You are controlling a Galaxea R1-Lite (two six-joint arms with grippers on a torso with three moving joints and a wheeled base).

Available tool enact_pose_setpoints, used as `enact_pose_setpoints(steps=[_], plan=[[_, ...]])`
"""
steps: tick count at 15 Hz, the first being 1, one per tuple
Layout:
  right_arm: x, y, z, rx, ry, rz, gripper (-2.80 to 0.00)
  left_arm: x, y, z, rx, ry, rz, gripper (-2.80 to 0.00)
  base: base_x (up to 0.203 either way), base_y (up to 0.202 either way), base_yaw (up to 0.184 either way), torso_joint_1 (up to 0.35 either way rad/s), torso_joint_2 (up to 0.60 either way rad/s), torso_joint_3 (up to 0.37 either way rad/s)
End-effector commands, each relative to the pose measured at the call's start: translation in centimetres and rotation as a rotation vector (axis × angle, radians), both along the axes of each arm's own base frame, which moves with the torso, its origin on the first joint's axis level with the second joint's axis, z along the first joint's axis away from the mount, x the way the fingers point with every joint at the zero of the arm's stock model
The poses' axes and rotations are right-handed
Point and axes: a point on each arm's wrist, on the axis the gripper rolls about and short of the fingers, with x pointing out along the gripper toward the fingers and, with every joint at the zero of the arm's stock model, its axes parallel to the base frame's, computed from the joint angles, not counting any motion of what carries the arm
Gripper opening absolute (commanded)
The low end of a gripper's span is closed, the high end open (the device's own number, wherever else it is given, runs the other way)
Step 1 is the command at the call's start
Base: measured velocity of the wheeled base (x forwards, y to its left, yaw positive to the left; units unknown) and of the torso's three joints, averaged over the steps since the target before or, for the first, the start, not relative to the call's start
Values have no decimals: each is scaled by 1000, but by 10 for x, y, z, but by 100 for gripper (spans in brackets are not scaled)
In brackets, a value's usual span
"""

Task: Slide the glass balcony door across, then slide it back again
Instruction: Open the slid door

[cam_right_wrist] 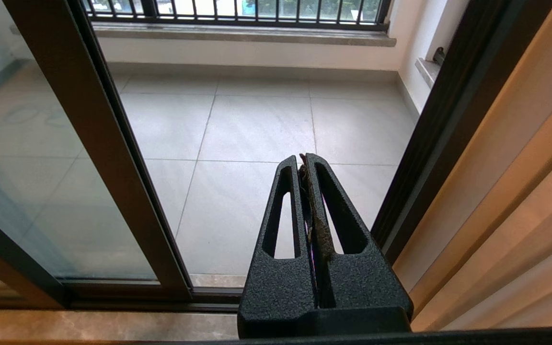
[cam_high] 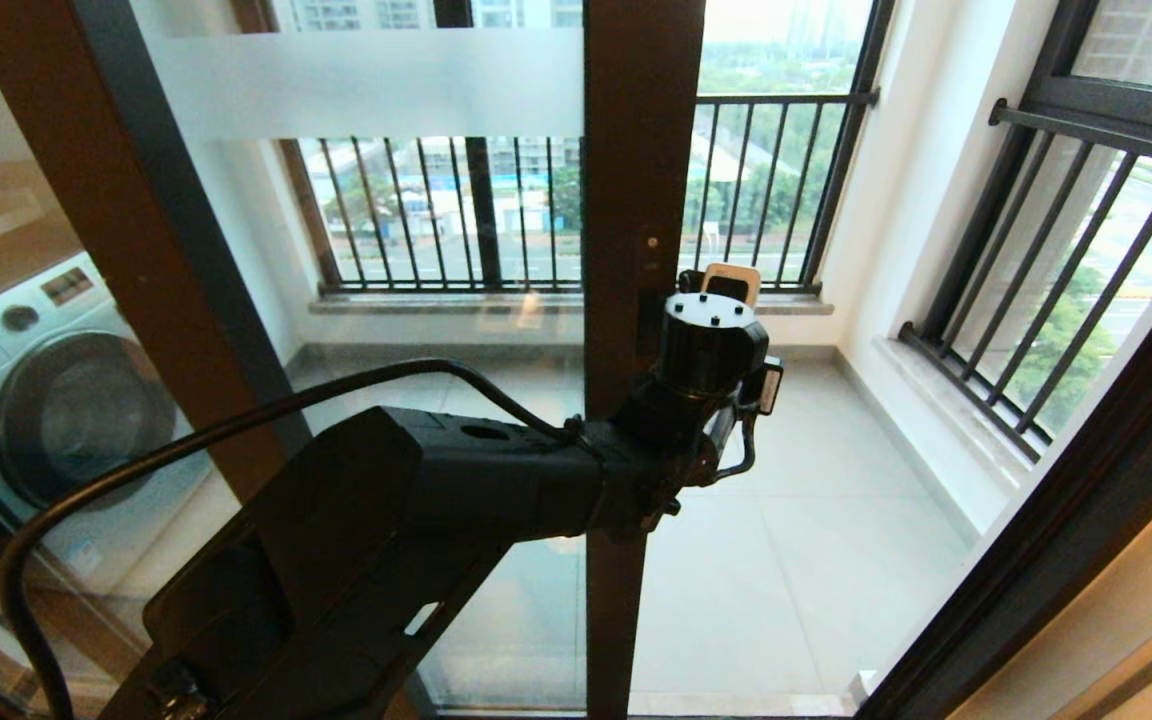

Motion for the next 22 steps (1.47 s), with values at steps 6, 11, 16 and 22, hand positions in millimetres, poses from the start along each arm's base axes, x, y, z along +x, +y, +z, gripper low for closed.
enact_pose_setpoints(steps=[6,11,16,22], plan=[[0,0,0,-1,-1,1,-280,27,16,-14,44,-56,69,-280,0,0,0,0,0,0],[0,0,0,-1,0,2,-280,33,23,-10,45,-64,90,-280,0,0,0,0,0,0],[0,0,0,-1,-1,1,-280,37,30,-6,49,-70,126,-280,0,0,0,0,0,0],[0,0,0,-1,-1,1,-280,40,33,-8,52,-64,134,-280,0,0,0,0,0,0]])
